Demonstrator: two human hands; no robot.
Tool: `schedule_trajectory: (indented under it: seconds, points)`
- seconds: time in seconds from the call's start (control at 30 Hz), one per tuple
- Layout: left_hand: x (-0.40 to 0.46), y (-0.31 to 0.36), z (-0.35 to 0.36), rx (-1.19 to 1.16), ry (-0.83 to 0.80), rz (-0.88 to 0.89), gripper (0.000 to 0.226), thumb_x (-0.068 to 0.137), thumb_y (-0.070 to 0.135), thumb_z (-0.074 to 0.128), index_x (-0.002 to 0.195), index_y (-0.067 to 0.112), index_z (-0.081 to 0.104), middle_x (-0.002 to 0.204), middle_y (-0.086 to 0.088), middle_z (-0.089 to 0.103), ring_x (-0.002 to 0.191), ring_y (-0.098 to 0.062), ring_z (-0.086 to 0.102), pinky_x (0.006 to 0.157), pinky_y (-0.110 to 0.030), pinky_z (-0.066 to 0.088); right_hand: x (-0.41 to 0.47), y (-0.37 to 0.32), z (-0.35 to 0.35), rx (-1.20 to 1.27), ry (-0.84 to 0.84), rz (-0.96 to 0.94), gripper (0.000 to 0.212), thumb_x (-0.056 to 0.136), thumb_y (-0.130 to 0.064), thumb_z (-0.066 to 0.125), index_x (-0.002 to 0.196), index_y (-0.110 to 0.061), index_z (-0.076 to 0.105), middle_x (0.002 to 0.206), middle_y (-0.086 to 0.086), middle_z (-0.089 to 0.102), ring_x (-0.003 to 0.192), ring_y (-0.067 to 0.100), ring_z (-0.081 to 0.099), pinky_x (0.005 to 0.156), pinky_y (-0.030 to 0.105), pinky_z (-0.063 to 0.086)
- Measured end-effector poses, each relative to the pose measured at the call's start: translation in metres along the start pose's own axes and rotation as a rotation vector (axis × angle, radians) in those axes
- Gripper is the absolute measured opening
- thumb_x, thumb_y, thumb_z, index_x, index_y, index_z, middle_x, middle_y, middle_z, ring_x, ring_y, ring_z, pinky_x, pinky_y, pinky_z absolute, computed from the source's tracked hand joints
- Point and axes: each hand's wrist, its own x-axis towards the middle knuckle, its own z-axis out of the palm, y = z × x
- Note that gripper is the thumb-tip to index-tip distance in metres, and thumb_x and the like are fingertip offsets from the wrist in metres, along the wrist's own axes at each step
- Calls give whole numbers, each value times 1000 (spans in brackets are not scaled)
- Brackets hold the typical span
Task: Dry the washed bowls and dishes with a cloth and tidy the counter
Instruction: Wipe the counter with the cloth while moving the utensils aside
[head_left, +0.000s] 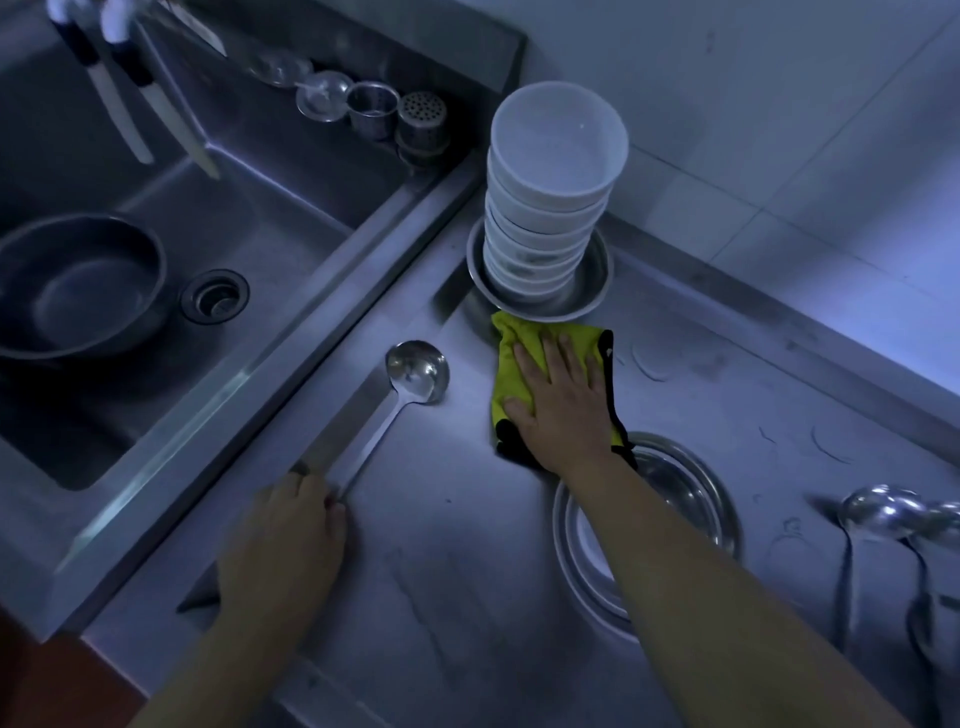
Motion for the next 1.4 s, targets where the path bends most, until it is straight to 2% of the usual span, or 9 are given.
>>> schedule_trajectory:
  seconds: [0.1, 0.2, 0.3, 0.4, 0.6, 0.77, 0.97, 1.23, 1.4]
  points:
    - [2, 23, -3, 11, 120, 103, 8, 76, 13, 64, 76, 5, 63, 78, -16, 60, 69, -36, 59, 51, -37, 45, -6, 15, -1, -1, -6, 17, 66, 93, -52, 38, 151, -32, 14, 160, 5, 11, 147, 25, 6, 117, 49, 3]
    - [10, 59, -2, -10, 168, 271, 22, 74, 17, 49, 79, 6, 67, 77, -14, 62, 66, -34, 60, 52, -36, 47, -10, 32, -4, -7, -18, 39, 66, 93, -52, 38, 151, -32, 12, 161, 3, 8, 147, 24, 4, 117, 49, 3]
    - [24, 100, 3, -38, 66, 379, 18, 66, 6, 67, 84, 6, 69, 77, -13, 64, 66, -34, 61, 54, -39, 51, -7, 51, -7, -11, -28, 78, 65, 95, -51, 35, 152, -32, 9, 161, 3, 5, 147, 24, 2, 118, 48, 2]
    - [39, 134, 9, -21, -20, 487, 32, 56, 3, 76, 86, 7, 69, 80, -12, 65, 67, -35, 60, 54, -39, 52, 3, 67, -8, -1, -40, 146, 65, 95, -51, 33, 152, -31, 8, 161, 5, 4, 147, 24, 0, 117, 49, -1]
    - [66, 176, 33, -33, -93, 605, 49, 72, 19, 66, 120, 15, 59, 122, -8, 59, 105, -32, 56, 87, -38, 44, 31, 94, -6, -8, 8, 213, 65, 94, -54, 31, 152, -32, 11, 161, 7, 6, 147, 27, 1, 117, 51, -1]
    - [76, 191, 45, 7, -139, 589, 58, 80, 30, 60, 135, 23, 44, 143, -1, 40, 126, -25, 39, 100, -36, 32, 49, 115, -5, -13, 29, 201, 64, 95, -54, 28, 152, -31, 10, 160, 7, 7, 147, 28, 2, 116, 51, 1]
    - [76, 203, 40, 72, -148, 524, 47, 81, 25, 56, 127, 24, 47, 134, 2, 43, 121, -23, 40, 87, -35, 41, 31, 141, -9, -21, 2, 191, 64, 96, -50, 29, 152, -32, 4, 161, 6, 4, 147, 27, 0, 117, 50, -1]
    - [73, 200, 39, 58, -135, 525, 50, 78, 24, 55, 128, 26, 48, 137, 3, 43, 122, -22, 40, 89, -34, 42, -44, 192, -12, 17, 9, 457, 62, 97, -50, 32, 152, -31, 9, 161, 8, 4, 147, 30, 1, 117, 49, 0]
    - [70, 194, 42, 21, -126, 559, 53, 78, 29, 60, 129, 24, 48, 140, 1, 42, 126, -22, 38, 95, -35, 38, -83, 180, -9, 24, 11, 642, 60, 99, -43, 32, 152, -30, 8, 161, 9, 2, 147, 30, -1, 118, 49, 1]
